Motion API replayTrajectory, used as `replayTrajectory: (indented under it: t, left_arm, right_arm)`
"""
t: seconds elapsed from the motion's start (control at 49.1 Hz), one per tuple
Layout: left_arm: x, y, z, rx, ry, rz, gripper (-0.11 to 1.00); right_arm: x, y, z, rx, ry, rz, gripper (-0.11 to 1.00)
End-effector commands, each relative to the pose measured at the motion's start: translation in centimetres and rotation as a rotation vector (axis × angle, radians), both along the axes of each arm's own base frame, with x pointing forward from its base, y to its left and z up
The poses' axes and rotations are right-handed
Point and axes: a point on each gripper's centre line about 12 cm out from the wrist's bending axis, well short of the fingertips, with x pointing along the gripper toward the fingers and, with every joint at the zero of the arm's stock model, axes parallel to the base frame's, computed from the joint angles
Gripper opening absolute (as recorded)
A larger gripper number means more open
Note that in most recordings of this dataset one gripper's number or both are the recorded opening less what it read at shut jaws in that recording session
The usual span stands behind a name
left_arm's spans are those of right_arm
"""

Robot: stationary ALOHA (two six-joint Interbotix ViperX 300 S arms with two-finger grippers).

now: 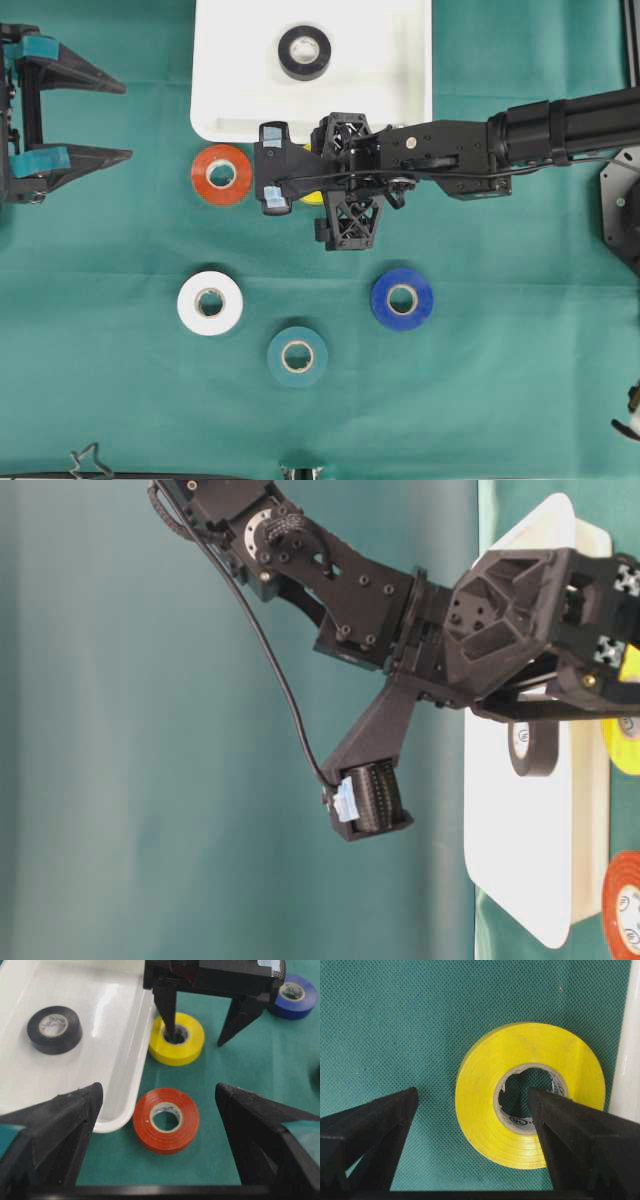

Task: Pick up the tape from a random location and place it into the white case.
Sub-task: 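Lower the right gripper and close it on the yellow tape roll, then lift the yellow tape roll with the right gripper toward the white tray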

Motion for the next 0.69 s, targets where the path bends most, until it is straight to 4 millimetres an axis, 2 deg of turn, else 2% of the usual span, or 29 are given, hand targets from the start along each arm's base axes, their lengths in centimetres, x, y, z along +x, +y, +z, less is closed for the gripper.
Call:
replayTrajectory:
  t: [0.0,0.061,0.285,0.672]
  left_arm:
    - [0.21,-0.01,0.47,-0.002,-0.014,0.000,0.96]
    - [0.21,-0.01,0.47,-0.001,-0.014,-0.001,0.96]
    - [0.21,-0.01,0.47,-0.002,-0.014,0.000,0.96]
    - [0.21,-0.01,0.47,-0.001,-0.014,-0.001,0.96]
  right_arm:
    - [0.46,-0.09,1.11,-0.003,-0.040,-0.001,0.91]
    - [0.52,-0.10,1.23,-0.004,-0.044,0.002,0.84]
    - [0.48,-0.25,1.21,-0.011,-0.041,0.009,0.30]
    - [0.49,-0.25,1.12,-0.011,-0.042,0.011,0.29]
